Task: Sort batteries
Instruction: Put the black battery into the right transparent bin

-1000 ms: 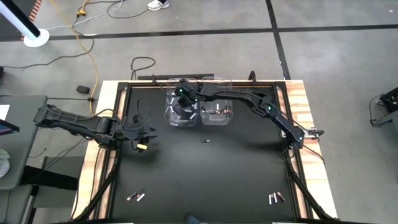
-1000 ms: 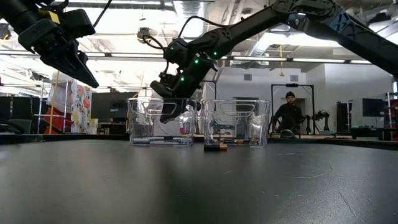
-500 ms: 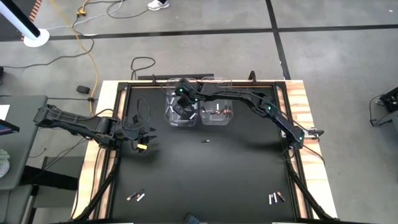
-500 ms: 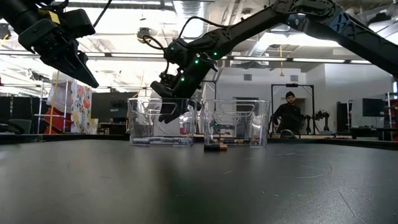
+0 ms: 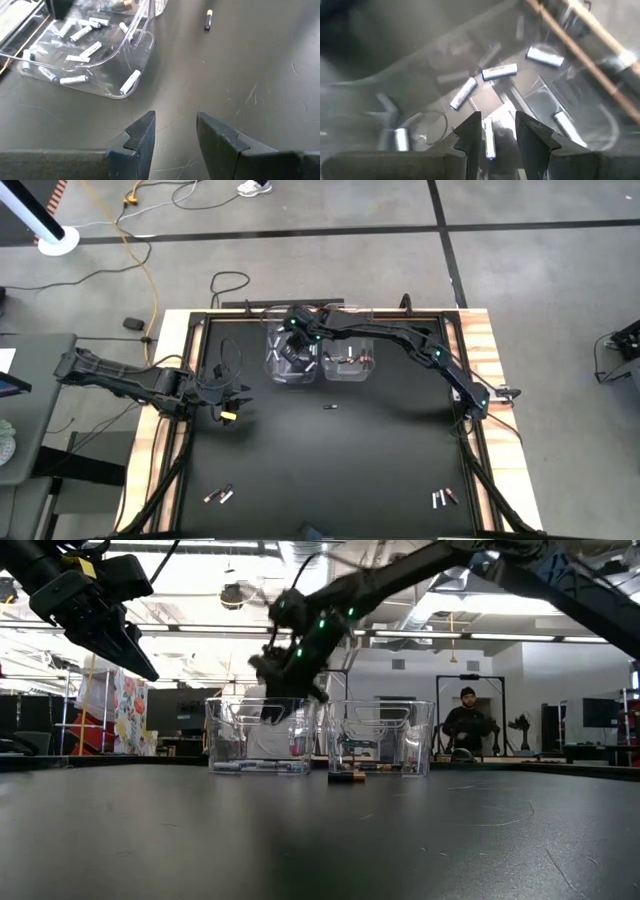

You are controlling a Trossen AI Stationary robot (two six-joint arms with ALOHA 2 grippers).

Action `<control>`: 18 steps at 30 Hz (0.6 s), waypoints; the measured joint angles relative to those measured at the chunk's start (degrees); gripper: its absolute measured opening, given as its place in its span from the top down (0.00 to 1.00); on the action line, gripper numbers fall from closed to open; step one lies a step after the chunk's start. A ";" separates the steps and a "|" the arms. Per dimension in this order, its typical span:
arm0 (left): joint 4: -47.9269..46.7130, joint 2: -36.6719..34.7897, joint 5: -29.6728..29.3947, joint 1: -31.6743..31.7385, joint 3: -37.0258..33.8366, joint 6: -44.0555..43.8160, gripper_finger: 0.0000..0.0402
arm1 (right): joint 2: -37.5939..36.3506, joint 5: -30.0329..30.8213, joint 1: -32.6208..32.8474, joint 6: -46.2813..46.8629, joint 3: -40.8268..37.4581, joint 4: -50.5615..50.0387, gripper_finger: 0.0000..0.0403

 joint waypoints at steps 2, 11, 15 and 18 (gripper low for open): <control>0.02 -0.02 0.00 -0.02 0.00 0.00 0.65 | -1.98 0.00 0.00 0.00 0.00 -0.34 0.66; -0.04 -0.01 0.00 -0.02 0.00 -0.01 0.65 | -14.19 0.00 -0.03 0.00 0.07 -8.20 0.66; -0.04 -0.01 0.00 -0.01 0.00 0.00 0.65 | -19.02 0.04 0.88 0.11 -0.76 -14.76 0.66; -0.02 0.00 0.00 0.00 0.00 0.00 0.65 | -22.96 0.04 2.67 0.50 -3.99 -16.62 0.66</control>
